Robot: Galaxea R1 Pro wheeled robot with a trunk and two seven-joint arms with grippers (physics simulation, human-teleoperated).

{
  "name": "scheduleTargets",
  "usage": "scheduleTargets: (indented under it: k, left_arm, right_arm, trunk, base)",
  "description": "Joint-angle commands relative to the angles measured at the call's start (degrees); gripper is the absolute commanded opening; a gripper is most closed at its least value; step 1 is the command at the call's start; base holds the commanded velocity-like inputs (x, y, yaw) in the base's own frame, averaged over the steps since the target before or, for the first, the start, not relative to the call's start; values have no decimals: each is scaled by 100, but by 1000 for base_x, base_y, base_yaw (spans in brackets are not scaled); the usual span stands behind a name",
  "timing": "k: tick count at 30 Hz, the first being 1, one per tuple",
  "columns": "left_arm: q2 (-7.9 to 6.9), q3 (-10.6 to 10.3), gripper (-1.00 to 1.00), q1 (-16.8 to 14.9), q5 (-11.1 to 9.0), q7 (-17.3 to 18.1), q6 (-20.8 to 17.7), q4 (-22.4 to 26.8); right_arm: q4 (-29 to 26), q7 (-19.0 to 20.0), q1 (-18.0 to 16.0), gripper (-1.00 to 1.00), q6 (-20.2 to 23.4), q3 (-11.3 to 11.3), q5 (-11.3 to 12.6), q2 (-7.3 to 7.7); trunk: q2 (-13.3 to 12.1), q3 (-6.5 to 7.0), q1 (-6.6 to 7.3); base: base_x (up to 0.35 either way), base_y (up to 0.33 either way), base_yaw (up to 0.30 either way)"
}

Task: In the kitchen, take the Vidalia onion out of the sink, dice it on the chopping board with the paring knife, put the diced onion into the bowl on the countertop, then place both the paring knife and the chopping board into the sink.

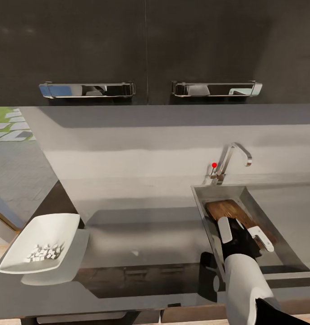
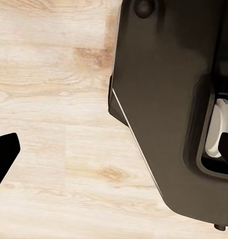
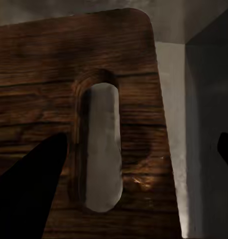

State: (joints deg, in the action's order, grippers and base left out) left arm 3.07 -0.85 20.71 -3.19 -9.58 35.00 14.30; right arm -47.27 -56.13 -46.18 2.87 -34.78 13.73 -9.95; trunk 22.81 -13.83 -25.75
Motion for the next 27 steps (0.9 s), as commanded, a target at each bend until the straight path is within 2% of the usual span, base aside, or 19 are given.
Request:
scheduleTargets:
  k: [1,15,18,20,22,23,25,27]
  left_arm:
    - [1,-11,100,3,-32,-3,7,11]
    - [1,-11,100,3,-32,-2,7,11]
    - [1,-11,100,3,-32,-3,7,11]
    - [1,-11,100,3,-32,-3,7,11]
    - [1,-11,100,3,-32,-1,7,11]
    - [1,-11,100,3,-32,-2,7,11]
    - [1,-11,100,3,-32,-1,7,11]
    - [1,-11,100,3,-32,-4,7,11]
  right_arm:
    - [-10,-12,-5,100,30,-11,6,-5]
    - [-131,-13,-5,100,33,4,16,-5]
    - [-376,-4,-5,100,63,64,-3,-5]
    - [-649,62,-5,100,131,231,-23,-5]
    - [-962,200,-5,100,346,465,-39,-5]
    - [-1046,242,-5,100,439,507,-42,-5]
    - [-1382,465,-5,100,964,606,-48,-5]
    - [-1688,854,-5,100,1627,646,-52,-5]
  trunk:
    - [11,-10,-4]
    - [11,-10,-4]
    - [11,-10,-4]
    - [11,-10,-4]
    - [11,-10,-4]
    - [11,-10,-4]
    - [11,-10,-4]
    - [11,-10,-4]
  base:
    - [0,0,0]
    - [0,0,0]
    - [0,0,0]
    - [0,0,0]
    - [0,0,0]
    - [0,0,0]
    - [0,0,0]
    - [0,0,0]
